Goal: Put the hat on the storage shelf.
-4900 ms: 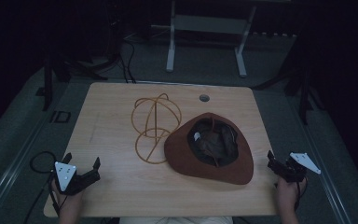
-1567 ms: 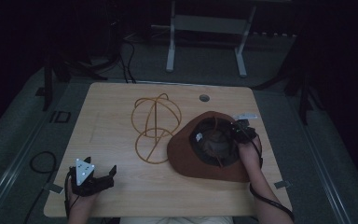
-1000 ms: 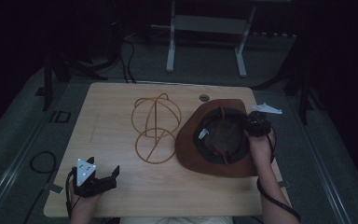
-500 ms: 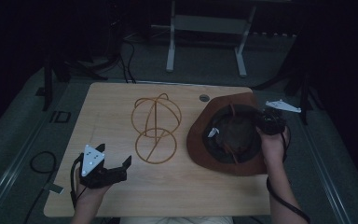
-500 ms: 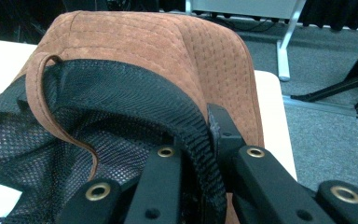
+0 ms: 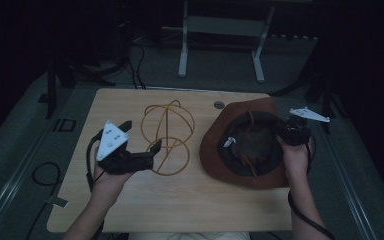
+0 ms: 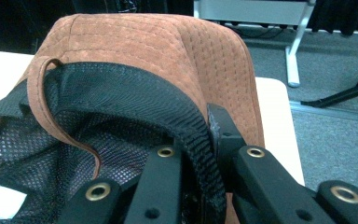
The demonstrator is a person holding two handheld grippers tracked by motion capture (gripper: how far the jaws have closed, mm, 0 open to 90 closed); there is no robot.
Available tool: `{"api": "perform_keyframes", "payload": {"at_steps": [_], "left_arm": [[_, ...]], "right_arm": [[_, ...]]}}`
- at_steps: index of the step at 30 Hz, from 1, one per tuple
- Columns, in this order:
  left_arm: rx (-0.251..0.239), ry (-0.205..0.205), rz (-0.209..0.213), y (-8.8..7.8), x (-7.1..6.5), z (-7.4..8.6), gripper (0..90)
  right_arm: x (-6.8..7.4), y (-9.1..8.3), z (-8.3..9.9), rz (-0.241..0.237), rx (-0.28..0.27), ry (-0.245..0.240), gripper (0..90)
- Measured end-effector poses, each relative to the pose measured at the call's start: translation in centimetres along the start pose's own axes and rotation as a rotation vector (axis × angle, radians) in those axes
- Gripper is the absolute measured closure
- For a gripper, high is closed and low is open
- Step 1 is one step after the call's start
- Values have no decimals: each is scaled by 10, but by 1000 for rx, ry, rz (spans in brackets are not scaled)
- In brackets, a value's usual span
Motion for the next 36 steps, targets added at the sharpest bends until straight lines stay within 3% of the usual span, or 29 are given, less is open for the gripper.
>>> {"api": "perform_keyframes", "payload": {"at_steps": [3, 7, 10, 18, 22, 25, 31, 36], "left_arm": [[-4, 27, 44, 17, -20, -14, 36], [1, 51, 89, 38, -44, -22, 37], [16, 52, 131, 51, -62, -24, 37], [37, 114, 214, 86, -118, -27, 37], [52, 135, 235, 105, -143, -28, 37], [48, 122, 260, 118, -155, -27, 37], [73, 152, 249, 141, -173, -17, 50], [128, 188, 203, 162, -182, -8, 71]], "right_arm": [[2, -2, -2, -9, -8, 2, 840], [4, -5, -5, -7, -16, -7, 840], [4, -8, -5, -10, -16, -9, 840], [4, -14, -4, -6, -19, -22, 840], [3, -17, -3, -1, -18, -21, 840], [2, -20, -2, 2, -22, -20, 840], [1, -24, 0, -1, -29, -19, 839], [3, -28, 0, -11, -37, -21, 839]]}}
Point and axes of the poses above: each handheld gripper's, and its own axes: y roughly forward along the jaws, z roughly out of its underside, x roughly to its left, the point moved 3 cm from there along y, roughly forward along the jaws, and after that the axes turned 14 degrees about -z, right-handed, at the moved point
